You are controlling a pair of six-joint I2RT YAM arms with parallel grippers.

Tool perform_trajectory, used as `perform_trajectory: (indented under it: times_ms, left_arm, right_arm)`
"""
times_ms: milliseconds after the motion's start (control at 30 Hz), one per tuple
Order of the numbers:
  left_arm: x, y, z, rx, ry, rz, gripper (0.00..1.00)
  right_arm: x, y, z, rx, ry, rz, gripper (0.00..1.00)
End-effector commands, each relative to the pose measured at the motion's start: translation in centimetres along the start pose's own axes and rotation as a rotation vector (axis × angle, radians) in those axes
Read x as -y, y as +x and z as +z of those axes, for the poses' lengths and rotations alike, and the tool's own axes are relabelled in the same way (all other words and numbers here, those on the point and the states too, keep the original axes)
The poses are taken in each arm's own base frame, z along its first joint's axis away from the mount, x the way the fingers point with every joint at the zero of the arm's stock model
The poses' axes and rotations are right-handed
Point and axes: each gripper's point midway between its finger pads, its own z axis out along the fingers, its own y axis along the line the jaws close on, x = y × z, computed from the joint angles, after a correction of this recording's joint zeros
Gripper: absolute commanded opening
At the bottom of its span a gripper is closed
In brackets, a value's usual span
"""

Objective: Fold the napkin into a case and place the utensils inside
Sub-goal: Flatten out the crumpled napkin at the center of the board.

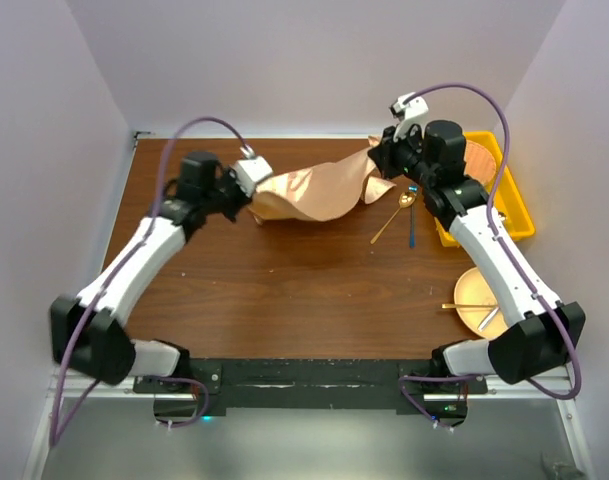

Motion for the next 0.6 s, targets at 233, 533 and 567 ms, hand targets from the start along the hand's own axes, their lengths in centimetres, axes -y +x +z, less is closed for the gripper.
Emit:
perform_trajectory:
  times_ms: [233,533,567]
  left_arm:
    - [-2.0,-10.6,-17.7,0.335,-0.289,-0.071,0.00]
    - [-13.8,-12.2,-17.9,0.381,-0.634,-0.237,0.00]
    - [-16.3,-12.1,-17.3,0.377,-0.664,-0.273,0.00]
  right_arm:
    - [-3.8,-10.2,-7.5,0.283,-0.120,0.021,0.00]
    - [-2.1,-15.4,-0.2,0.369,-0.095,0.051,0.00]
    - [-1.7,-15.6,1.1,0.373,-0.087,0.053,0.00]
